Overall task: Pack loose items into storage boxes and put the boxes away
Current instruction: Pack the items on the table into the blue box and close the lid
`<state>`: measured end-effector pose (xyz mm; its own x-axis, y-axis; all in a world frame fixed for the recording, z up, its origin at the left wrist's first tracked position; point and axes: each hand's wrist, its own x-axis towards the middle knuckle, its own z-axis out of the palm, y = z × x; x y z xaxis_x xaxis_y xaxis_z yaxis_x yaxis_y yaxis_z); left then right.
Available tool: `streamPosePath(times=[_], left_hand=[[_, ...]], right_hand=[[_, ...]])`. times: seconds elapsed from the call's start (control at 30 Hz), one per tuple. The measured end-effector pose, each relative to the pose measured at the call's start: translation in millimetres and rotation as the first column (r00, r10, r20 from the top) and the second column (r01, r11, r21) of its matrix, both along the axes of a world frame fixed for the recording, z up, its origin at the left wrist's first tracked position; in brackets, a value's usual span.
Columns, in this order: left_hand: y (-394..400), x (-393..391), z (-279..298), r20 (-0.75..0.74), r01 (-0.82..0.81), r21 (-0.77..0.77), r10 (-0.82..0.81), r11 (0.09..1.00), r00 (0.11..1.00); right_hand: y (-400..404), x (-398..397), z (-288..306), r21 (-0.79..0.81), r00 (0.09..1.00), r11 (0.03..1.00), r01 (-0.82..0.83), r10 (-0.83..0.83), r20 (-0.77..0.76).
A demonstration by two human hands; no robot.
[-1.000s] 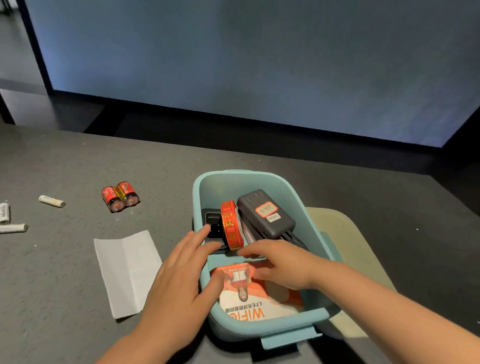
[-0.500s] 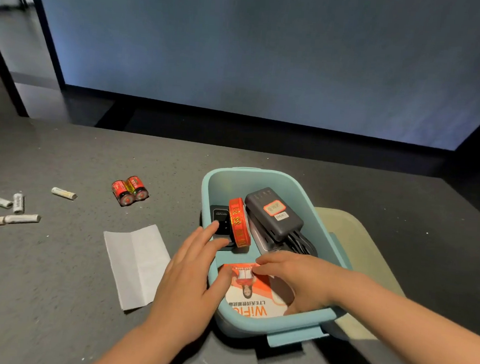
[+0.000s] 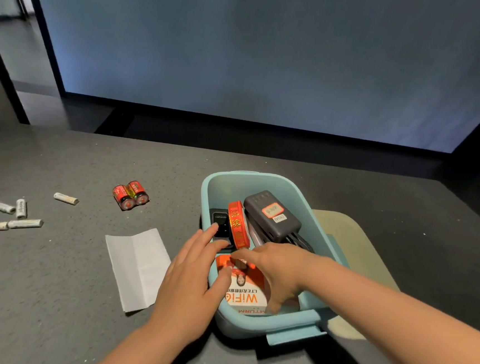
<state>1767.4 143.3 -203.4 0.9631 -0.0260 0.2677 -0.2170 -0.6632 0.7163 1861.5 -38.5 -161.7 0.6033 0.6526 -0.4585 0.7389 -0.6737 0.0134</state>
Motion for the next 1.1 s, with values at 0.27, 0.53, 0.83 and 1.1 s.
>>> streamPosePath(times=[0.27, 0.53, 0.83, 1.1], left_hand=[[2.5, -0.9, 3.8, -0.03, 0.018, -0.041, -0.019, 0.999, 0.999], [2.9, -1.0, 3.8, -0.026, -0.032, -0.158, 0.028, 0.987, 0.999], [3.4, -2.0, 2.0, -0.001, -0.019, -0.088, 0.019, 0.996, 1.0], [3.0, -3.4, 0.3, -0.013, -0.02, -0.096, 0.018, 0.995, 1.0]], right_hand=[[-20.7, -2.7, 32.3, 0.299, 0.974, 0.936, 0.189, -0.14, -0.175], [-14.1, -17.1, 11.4, 0.403, 0.912, 0.853, 0.332, -0.181, -0.368], [-11.2, -11.4, -10.5, 0.023, 1.0, 1.0, 0.008, -0.007, -0.014], [-20.9, -1.4, -14.6, 0.144, 0.987, 0.98, 0.137, -0.123, -0.101]])
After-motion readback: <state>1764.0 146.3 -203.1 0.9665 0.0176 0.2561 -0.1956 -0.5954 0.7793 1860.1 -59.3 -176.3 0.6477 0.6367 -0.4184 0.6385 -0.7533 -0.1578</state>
